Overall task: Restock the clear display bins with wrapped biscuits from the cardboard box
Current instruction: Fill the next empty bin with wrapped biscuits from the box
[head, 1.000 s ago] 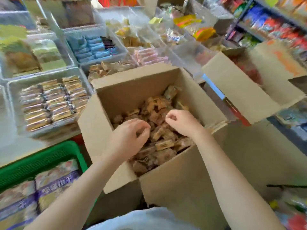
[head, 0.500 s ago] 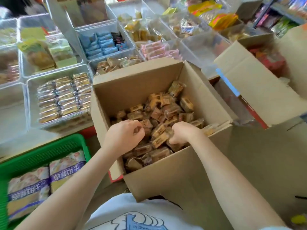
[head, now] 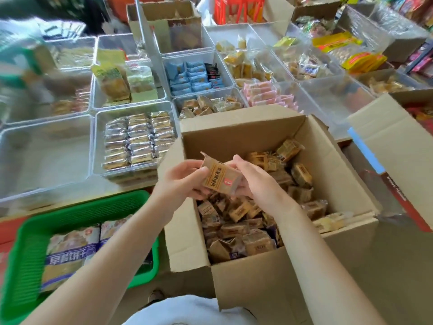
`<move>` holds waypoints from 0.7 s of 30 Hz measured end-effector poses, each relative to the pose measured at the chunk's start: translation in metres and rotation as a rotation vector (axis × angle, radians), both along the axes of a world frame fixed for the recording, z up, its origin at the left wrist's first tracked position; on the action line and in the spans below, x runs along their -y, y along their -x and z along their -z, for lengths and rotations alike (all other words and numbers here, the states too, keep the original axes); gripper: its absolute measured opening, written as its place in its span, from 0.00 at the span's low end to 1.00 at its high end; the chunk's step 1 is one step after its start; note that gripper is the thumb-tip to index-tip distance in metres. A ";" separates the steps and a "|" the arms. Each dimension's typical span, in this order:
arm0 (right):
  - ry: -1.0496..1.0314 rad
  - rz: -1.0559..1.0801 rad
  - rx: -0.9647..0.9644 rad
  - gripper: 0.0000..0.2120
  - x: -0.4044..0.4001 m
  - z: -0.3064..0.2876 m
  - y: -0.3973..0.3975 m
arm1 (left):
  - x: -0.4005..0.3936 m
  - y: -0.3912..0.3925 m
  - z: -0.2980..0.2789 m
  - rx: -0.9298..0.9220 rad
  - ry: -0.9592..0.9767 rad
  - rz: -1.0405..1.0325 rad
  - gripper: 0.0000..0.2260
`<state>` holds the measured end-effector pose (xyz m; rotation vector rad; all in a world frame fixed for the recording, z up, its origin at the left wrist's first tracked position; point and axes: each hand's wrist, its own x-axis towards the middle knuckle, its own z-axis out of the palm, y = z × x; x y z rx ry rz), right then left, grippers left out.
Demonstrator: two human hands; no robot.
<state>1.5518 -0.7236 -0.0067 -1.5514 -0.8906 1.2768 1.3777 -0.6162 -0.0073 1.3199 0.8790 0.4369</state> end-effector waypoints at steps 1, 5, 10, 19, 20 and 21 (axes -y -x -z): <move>-0.013 -0.021 0.072 0.19 -0.009 -0.002 0.008 | -0.010 0.014 -0.001 0.013 -0.031 -0.004 0.15; -0.089 -0.131 0.399 0.09 -0.063 -0.006 0.055 | -0.056 0.080 0.003 0.042 -0.137 -0.036 0.10; -0.163 -0.205 0.547 0.12 -0.165 -0.003 0.161 | -0.132 0.191 0.031 0.031 -0.198 -0.157 0.21; -0.016 -0.166 0.653 0.15 -0.382 0.109 0.370 | -0.296 0.450 0.171 -0.779 -0.588 -0.378 0.31; 0.021 -0.162 0.657 0.16 -0.400 0.124 0.388 | -0.306 0.462 0.179 -0.847 -0.619 -0.319 0.35; 0.058 -0.160 0.663 0.16 -0.415 0.138 0.403 | -0.312 0.469 0.186 -0.915 -0.637 -0.240 0.38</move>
